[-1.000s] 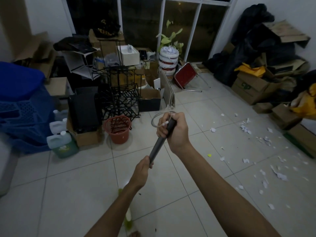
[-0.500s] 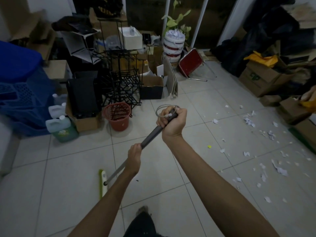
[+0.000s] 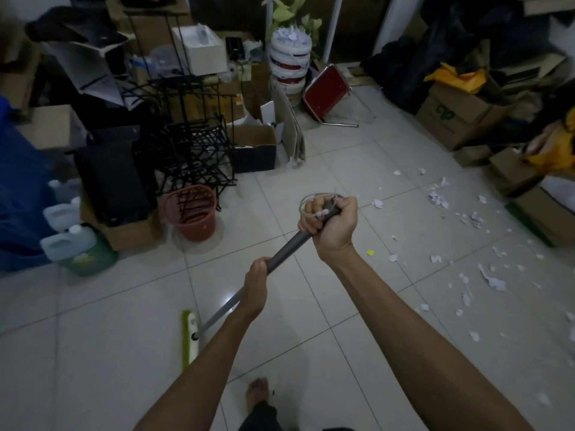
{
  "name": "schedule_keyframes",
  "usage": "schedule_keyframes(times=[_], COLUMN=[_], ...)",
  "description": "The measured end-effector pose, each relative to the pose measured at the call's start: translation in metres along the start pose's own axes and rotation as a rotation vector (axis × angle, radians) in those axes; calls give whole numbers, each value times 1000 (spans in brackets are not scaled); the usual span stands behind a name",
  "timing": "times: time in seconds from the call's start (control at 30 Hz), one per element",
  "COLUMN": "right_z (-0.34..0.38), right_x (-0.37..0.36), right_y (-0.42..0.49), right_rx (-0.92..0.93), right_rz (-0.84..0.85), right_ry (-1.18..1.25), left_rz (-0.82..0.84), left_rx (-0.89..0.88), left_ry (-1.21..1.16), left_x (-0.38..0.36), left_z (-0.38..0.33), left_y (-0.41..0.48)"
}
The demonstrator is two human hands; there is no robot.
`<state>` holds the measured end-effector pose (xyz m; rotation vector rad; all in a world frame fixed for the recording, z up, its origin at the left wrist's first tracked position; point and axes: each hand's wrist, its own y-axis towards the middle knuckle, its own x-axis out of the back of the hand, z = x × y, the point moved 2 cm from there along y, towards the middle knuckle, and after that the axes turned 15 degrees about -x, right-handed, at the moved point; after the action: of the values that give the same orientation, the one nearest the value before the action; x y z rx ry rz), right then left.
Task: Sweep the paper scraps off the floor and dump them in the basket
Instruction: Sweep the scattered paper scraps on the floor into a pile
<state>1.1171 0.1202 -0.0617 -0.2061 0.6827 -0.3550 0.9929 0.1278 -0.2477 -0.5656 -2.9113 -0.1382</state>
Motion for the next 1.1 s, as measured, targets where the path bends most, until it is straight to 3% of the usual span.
schedule_keyframes(times=[0.37,0.7,1.1], right_z=[69,162,243], right_x=[69,170,303], right_y=[3,-25,-84], right_rx=[67,155,255], right_rz=[-89,-168,-296], right_ry=[-94,-132,-128], left_rz=[158,203,372], left_rx=[-25,-26,-11], left_ry=[-30,-117,-189], left_x=[-95,-244,-405], left_z=[-9,-42,-86], left_y=[33,46,22])
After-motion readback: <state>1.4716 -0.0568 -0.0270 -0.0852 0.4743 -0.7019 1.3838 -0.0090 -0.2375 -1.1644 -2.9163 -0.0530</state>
